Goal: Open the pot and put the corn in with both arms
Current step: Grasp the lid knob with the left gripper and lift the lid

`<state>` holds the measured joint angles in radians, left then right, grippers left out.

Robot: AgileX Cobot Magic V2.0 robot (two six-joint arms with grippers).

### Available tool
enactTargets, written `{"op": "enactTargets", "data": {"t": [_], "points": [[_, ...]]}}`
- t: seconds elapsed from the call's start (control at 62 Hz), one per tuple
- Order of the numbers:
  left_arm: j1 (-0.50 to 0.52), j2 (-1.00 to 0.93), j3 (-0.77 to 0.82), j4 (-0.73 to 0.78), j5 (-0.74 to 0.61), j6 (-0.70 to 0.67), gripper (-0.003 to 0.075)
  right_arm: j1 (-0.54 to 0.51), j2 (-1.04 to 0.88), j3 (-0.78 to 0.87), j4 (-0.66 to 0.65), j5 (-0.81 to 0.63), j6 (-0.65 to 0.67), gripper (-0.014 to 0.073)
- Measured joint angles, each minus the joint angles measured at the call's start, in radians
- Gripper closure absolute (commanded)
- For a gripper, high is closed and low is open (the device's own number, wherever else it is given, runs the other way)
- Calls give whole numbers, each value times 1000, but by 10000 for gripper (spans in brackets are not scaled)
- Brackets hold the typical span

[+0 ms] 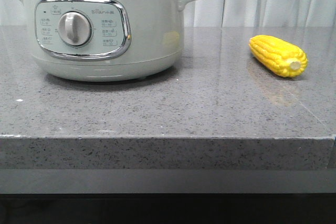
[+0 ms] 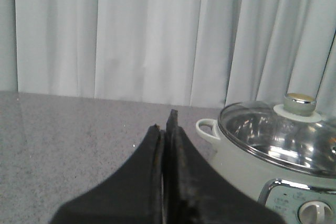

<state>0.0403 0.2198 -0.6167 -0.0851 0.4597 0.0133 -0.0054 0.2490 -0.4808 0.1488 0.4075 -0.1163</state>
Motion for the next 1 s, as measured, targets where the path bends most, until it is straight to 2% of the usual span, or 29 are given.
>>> {"op": "enactTargets", "data": {"t": [0.194, 0.533, 0.63, 0.662, 0.726, 0.888, 0.936, 1.001], "points": [[0, 187, -74, 0, 105, 0, 741, 0, 163, -49, 0, 66, -2, 658], [0, 363, -74, -41, 124, 0, 740, 0, 277, -49, -4, 94, -2, 658], [0, 389, -74, -43, 126, 0, 730, 0, 283, -49, -6, 105, -2, 634], [0, 396, -74, -43, 126, 0, 702, 0, 285, -49, -6, 109, -2, 608], [0, 408, -74, -41, 126, 7, 632, 0, 285, -49, -6, 120, -2, 503], [0, 417, -74, -39, 116, 20, 327, 0, 285, -49, -6, 131, -2, 214], [0, 417, -74, -39, 109, 20, 269, 0, 285, -49, -6, 133, -2, 166], [0, 418, -74, -39, 103, 23, 221, 0, 285, -49, -6, 135, -2, 145]]}}
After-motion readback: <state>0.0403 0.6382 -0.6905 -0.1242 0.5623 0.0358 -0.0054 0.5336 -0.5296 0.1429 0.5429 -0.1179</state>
